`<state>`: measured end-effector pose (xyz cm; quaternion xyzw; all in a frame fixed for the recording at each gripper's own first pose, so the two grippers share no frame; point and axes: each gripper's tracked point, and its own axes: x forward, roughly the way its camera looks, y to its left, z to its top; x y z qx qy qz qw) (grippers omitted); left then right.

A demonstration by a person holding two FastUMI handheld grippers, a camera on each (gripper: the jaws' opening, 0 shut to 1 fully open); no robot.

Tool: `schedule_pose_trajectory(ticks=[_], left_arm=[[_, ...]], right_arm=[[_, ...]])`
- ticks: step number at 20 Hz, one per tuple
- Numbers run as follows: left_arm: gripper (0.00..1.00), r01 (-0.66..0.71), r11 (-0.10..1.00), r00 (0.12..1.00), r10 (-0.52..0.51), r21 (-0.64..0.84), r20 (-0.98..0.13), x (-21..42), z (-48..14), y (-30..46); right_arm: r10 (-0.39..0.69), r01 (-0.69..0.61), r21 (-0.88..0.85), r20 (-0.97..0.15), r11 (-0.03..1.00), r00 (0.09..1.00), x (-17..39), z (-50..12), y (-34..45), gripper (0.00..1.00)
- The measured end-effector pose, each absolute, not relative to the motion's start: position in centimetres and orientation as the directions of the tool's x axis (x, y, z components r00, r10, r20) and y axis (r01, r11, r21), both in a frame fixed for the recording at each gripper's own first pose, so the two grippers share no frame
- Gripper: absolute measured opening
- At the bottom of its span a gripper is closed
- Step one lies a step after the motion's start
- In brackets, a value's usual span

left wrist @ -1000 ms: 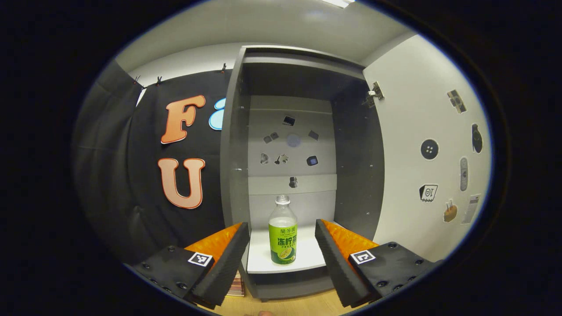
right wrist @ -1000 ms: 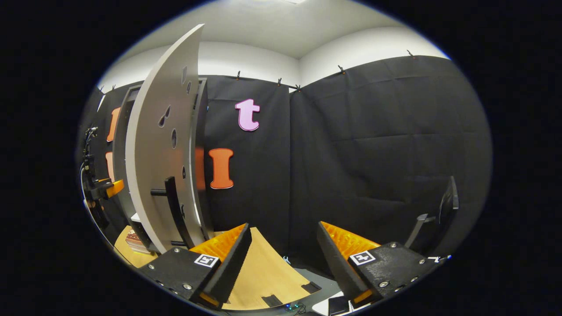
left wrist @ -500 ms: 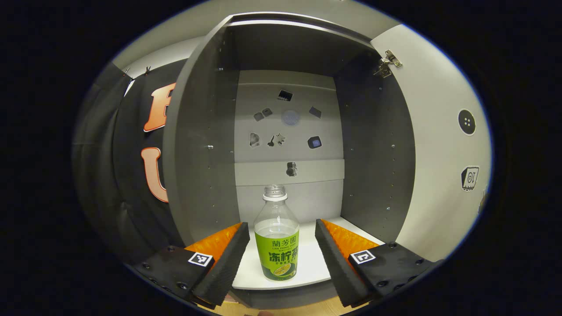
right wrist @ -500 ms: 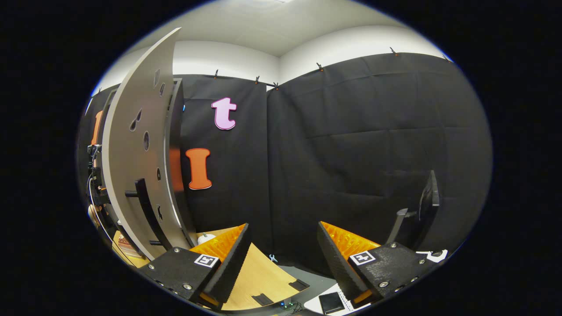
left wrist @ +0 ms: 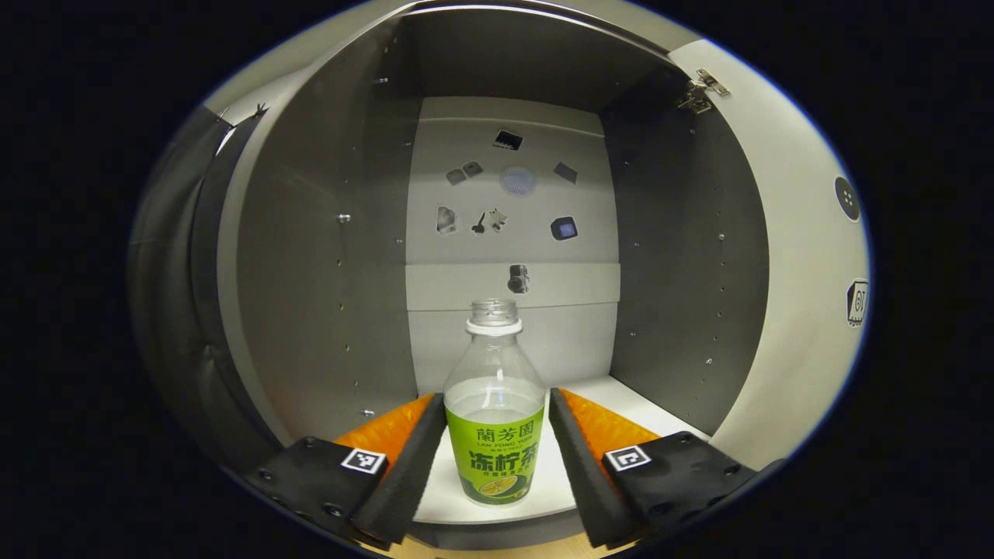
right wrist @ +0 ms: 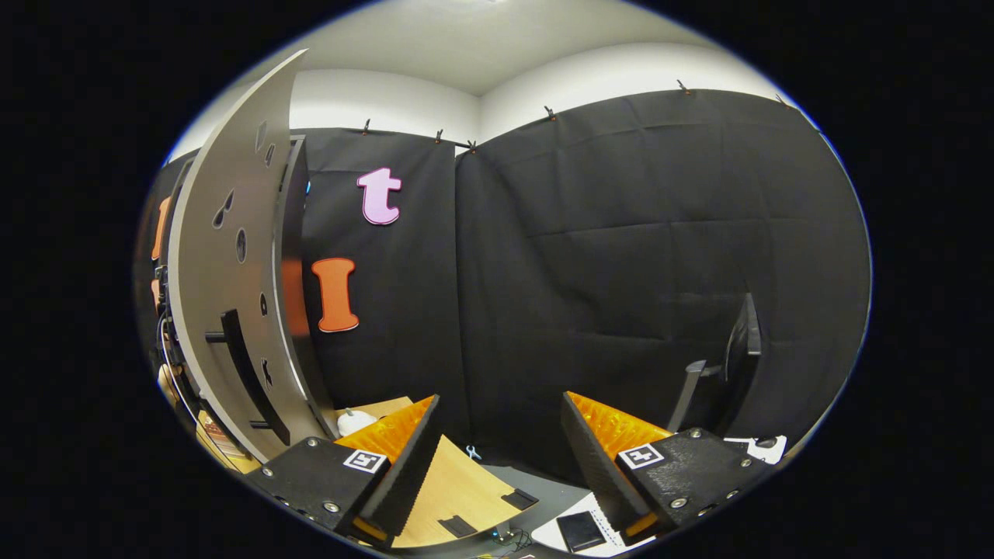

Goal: Open the cabinet door with the right hand, grasp the bottle in the cabinet with the left hand and place it on the coaster, then close the cabinet door with the right hand.

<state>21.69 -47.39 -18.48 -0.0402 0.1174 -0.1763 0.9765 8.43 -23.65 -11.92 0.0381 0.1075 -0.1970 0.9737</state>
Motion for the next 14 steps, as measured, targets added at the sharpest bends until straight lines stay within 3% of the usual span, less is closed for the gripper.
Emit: schedule_pose_trajectory(ticks=[1,6,14], left_arm=[[0.83,0.335,0.933,0.909,-0.358,-0.135,-0.215,21.3,-18.3,-47.3],[0.82,0.371,0.913,0.893,-0.401,-0.17,-0.204,18.2,-16.9,-46.4],[0.82,0.358,0.925,0.908,-0.377,-0.13,-0.181,11.7,-15.1,-40.3]], right_arm=[[-0.373,0.39,0.034,-0.227,0.92,0.9,8.5,-12.0,-23.5,0.93],[-0.345,0.363,0.046,-0.224,0.931,0.912,9.1,-12.0,-22.4,0.93],[-0.279,0.296,0.054,-0.212,0.954,0.937,10.0,-11.8,-20.3,0.93]])
